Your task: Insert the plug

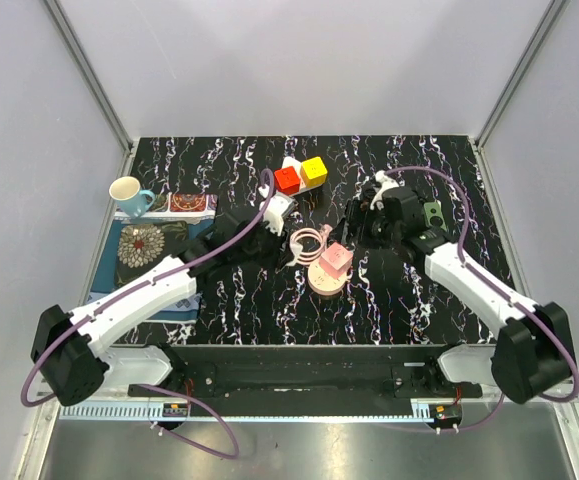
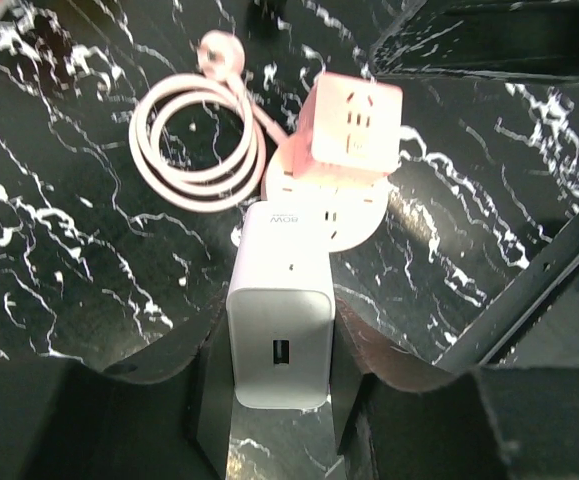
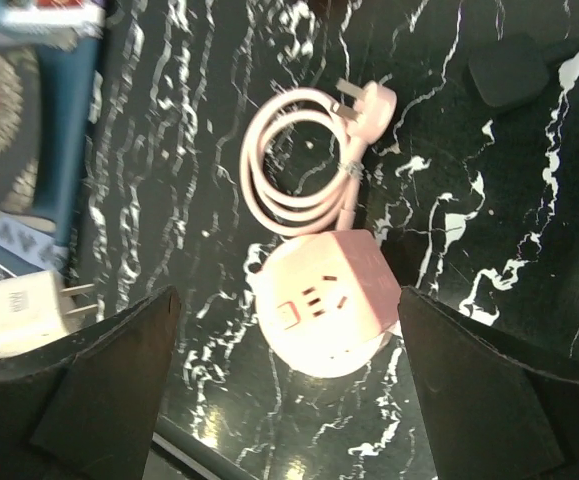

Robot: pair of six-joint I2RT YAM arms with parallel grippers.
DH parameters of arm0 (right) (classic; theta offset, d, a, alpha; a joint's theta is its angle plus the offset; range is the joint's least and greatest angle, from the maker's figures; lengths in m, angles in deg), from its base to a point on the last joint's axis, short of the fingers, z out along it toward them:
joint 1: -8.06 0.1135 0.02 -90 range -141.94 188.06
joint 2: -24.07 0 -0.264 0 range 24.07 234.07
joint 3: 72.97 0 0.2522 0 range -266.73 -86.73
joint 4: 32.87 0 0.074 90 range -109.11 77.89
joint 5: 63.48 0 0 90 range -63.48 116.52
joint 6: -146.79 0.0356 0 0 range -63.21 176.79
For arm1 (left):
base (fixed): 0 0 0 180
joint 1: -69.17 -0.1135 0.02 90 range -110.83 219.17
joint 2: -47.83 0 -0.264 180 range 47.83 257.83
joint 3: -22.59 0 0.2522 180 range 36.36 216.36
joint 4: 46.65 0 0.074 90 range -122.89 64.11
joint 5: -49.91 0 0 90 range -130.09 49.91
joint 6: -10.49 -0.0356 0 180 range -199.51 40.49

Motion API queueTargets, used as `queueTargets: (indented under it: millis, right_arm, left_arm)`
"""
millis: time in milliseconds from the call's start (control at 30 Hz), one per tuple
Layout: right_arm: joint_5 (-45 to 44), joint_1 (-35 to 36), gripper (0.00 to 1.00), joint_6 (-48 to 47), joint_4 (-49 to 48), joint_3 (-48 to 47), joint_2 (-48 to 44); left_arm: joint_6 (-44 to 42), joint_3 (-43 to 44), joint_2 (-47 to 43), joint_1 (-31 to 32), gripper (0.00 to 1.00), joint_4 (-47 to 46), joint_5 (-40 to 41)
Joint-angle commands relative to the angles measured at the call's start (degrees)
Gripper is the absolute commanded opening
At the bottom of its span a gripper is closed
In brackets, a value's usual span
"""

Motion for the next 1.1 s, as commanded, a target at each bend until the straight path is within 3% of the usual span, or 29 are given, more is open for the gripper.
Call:
queueTargets:
  millis: [0,133,233,533,933,1067]
  right_arm:
    - [3.2,-0.3,0.95,-8.7,1.0,-2.2,4.0]
    - [7.2,0.5,0.95,-8.7,0.0,-1.2,8.4]
    - [6.6,2.0,0.95,-8.9,-0.8,-0.2,9.8]
    - [4.9,8.0,0.94,-4.0,-1.1,-0.7,9.0]
    - [-23.6,6.0,0.97,-3.1,8.1,1.1,-3.0]
    - [-24.5,2.1,0.97,-2.5,9.9,4.1,-6.1]
  left_arm:
    - [-0.5,4.8,1.6,-0.3,0.14,7.7,-2.0]
    - [-0.9,5.4,2.7,-0.7,0.13,8.9,-3.8]
    - [-1.4,5.5,3.2,-0.9,0.0,9.2,-5.1]
    - [-5.9,8.3,6.6,-0.9,0.0,12.7,-7.9]
    - [-15.1,15.8,17.0,0.0,0.0,19.9,-10.1]
    - [-16.8,20.6,21.0,1.4,0.0,22.3,-8.0]
